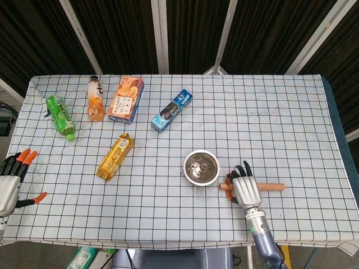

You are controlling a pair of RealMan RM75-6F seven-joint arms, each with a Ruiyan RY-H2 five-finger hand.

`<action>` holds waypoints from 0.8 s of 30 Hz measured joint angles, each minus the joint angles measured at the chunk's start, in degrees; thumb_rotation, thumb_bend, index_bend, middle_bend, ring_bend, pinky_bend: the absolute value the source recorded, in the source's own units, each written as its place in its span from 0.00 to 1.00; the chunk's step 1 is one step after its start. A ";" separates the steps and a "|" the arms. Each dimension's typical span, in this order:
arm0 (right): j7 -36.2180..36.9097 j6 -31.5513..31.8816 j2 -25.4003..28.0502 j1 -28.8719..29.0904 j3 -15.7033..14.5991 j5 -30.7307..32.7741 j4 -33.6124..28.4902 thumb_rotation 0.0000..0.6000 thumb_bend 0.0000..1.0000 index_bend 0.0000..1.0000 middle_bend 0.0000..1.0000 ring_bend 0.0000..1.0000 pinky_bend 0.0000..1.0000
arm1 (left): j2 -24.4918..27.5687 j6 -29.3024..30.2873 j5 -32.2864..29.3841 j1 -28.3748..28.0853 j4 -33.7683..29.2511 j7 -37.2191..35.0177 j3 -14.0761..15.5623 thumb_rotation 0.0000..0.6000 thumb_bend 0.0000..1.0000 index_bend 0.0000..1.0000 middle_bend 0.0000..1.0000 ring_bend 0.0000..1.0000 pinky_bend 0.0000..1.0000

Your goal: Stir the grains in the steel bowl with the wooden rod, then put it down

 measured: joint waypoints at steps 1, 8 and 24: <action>-0.11 -0.01 0.01 -0.01 -0.02 0.06 0.00 1.00 0.43 0.54 0.46 0.21 0.00 | 0.00 0.00 -0.01 -0.01 -0.03 0.00 -0.01 1.00 0.02 0.00 0.00 0.00 0.00; -0.46 0.27 0.33 -0.18 -0.34 0.24 -0.20 1.00 0.48 0.63 0.51 0.24 0.00 | -0.02 0.10 0.02 0.04 0.10 -0.09 -0.01 1.00 0.02 0.00 0.00 0.00 0.00; 0.58 0.67 2.83 -0.73 -1.12 -0.08 -1.83 1.00 0.55 0.72 0.60 0.46 0.00 | -0.12 0.33 -0.19 0.18 -0.04 0.29 -0.10 1.00 0.02 0.00 0.00 0.00 0.00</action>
